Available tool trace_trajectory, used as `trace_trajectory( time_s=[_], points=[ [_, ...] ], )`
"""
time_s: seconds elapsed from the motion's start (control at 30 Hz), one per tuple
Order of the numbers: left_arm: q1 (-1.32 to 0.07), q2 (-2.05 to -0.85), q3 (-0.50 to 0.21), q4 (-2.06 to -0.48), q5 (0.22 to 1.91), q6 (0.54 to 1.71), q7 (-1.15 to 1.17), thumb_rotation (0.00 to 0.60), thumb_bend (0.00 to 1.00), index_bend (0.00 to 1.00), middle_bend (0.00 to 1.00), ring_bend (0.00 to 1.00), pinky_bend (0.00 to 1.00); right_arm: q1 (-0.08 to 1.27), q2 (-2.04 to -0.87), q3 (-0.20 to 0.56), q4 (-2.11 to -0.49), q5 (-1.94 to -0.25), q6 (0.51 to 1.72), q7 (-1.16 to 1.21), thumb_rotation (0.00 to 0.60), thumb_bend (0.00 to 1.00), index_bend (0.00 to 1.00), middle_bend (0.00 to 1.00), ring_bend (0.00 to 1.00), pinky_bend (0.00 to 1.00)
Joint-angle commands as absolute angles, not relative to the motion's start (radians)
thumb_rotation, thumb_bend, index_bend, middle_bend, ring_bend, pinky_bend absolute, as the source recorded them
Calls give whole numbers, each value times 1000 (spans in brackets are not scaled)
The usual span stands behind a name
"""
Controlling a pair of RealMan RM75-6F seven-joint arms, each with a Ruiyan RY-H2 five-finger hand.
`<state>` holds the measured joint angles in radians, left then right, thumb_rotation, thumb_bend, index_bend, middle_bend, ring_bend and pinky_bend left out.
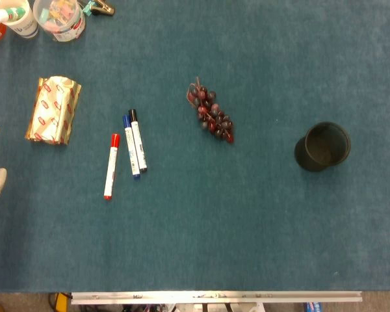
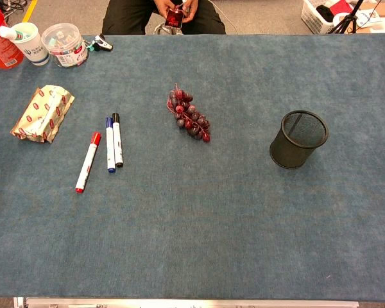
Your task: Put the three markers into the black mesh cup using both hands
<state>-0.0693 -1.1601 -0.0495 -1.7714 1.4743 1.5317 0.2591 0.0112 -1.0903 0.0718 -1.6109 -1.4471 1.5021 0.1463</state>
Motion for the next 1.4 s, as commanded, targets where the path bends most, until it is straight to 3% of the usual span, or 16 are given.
trace_trajectory(
  time_s=[0.03, 0.3, 0.6, 0.7, 0.8, 0.9, 1.03, 1.33, 1.4],
  points=[
    [-72, -1161, -50, -1774, 1472, 1527, 265, 600, 259, 271, 268, 218, 102, 17, -1095, 74, -1603, -1442, 1490, 148, 600, 277, 393, 368, 271, 308],
    [-75, -1163, -50, -1782, 1475, 1522, 273, 600, 259, 274, 269, 218, 102, 31, -1110, 75, -1587, -1451, 1472, 163, 600, 277, 393, 368, 271, 308],
    [-65, -1154, -43, -1787, 1482, 1534, 262, 600, 259, 274, 268, 218, 102, 98, -1104, 47, -1561, -1479, 1315, 415, 600, 268, 393, 368, 271, 308],
    [-60, -1151, -42, -1787, 1483, 1541, 257, 600, 259, 275, 268, 218, 102, 114, -1119, 43, -1543, -1488, 1289, 461, 600, 227, 393, 366, 270, 308],
    [-55, -1147, -41, -1788, 1483, 1546, 252, 600, 259, 275, 269, 218, 102, 133, -1138, 32, -1525, -1500, 1253, 535, 600, 97, 393, 355, 257, 307],
    [-52, -1146, -40, -1787, 1486, 1549, 246, 600, 259, 276, 269, 218, 102, 148, -1159, 23, -1499, -1513, 1228, 603, 600, 2, 390, 337, 233, 278],
    [-47, -1144, -37, -1786, 1489, 1553, 242, 600, 259, 277, 268, 218, 102, 160, -1214, 16, -1436, -1535, 1229, 676, 600, 0, 304, 278, 151, 203],
    [-43, -1137, -38, -1796, 1496, 1560, 243, 600, 259, 280, 269, 218, 102, 211, -1289, -9, -1323, -1551, 1144, 919, 600, 0, 299, 218, 75, 113],
    [-42, -1134, -38, -1801, 1498, 1562, 247, 600, 259, 280, 268, 218, 102, 224, -1307, -11, -1297, -1557, 1133, 955, 600, 0, 249, 202, 54, 95]
  ],
)
